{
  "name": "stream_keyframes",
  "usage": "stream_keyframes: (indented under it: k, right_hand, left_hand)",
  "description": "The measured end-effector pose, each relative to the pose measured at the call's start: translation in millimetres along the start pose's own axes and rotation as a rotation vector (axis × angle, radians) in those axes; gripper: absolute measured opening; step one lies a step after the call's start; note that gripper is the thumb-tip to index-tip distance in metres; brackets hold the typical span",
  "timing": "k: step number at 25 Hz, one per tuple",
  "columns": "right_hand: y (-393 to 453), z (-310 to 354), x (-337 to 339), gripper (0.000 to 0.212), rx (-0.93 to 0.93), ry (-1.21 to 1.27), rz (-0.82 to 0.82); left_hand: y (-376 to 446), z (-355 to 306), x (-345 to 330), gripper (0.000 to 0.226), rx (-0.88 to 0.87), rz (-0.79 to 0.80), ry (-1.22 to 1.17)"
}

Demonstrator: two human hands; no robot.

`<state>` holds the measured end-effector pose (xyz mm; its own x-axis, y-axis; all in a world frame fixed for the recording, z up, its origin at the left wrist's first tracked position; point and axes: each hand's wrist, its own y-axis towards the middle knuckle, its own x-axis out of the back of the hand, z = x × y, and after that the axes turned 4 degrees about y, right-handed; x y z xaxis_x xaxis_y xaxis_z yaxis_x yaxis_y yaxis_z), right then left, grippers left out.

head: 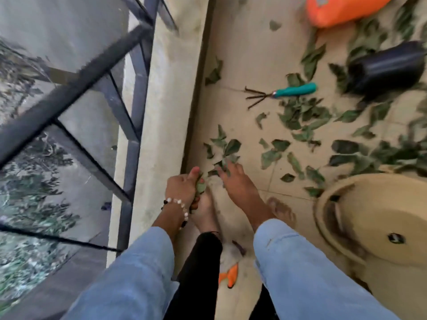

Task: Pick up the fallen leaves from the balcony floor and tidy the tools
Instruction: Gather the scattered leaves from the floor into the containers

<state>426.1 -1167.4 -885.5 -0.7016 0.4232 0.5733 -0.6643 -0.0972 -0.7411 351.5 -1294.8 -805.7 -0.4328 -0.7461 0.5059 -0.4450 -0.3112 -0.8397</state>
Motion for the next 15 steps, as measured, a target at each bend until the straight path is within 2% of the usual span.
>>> stream_keyframes:
  k: [3, 5, 6, 8, 10, 12, 14, 15]
  right_hand:
    - [37.4, -8.5, -28.4, 0.046, 0.187, -0.22, -0.031]
    - [47.2, -14.6, -34.9, 0.052, 0.239, -0.327, -0.032]
    - [48.0, -16.8, -37.0, 0.043, 0.262, -0.373, -0.038]
    - [48.1, -18.3, -38.0, 0.008, 0.327, -0.408, -0.141]
    - [49.3, -16.0, -31.7, 0.019, 0.301, -0.186, -0.219]
    - [46.4, -14.2, -23.6, 0.025, 0.248, 0.188, -0.33]
    - [38.4, -12.3, -7.3, 0.036, 0.023, 0.596, -0.448]
    - [35.3, -14.5, -0.7, 0.047, -0.131, 0.715, -0.469]
  left_hand:
    - [50.7, 15.9, -9.6, 0.063, -0.049, 0.0, 0.026]
    - [71.0, 25.3, -10.0, 0.067, -0.03, 0.002, -0.049]
    - [78.1, 27.9, -10.4, 0.061, -0.02, 0.015, -0.078]
    - [78.6, 24.6, -10.3, 0.051, -0.005, 0.015, -0.104]
    - [71.5, 22.1, -11.6, 0.045, 0.015, 0.019, -0.1]
    - [60.9, 23.7, -15.5, 0.045, 0.034, 0.03, -0.098]
    - [48.4, 25.3, -19.4, 0.047, 0.059, 0.051, -0.109]
    - [43.1, 25.5, -21.0, 0.045, 0.07, 0.066, -0.121]
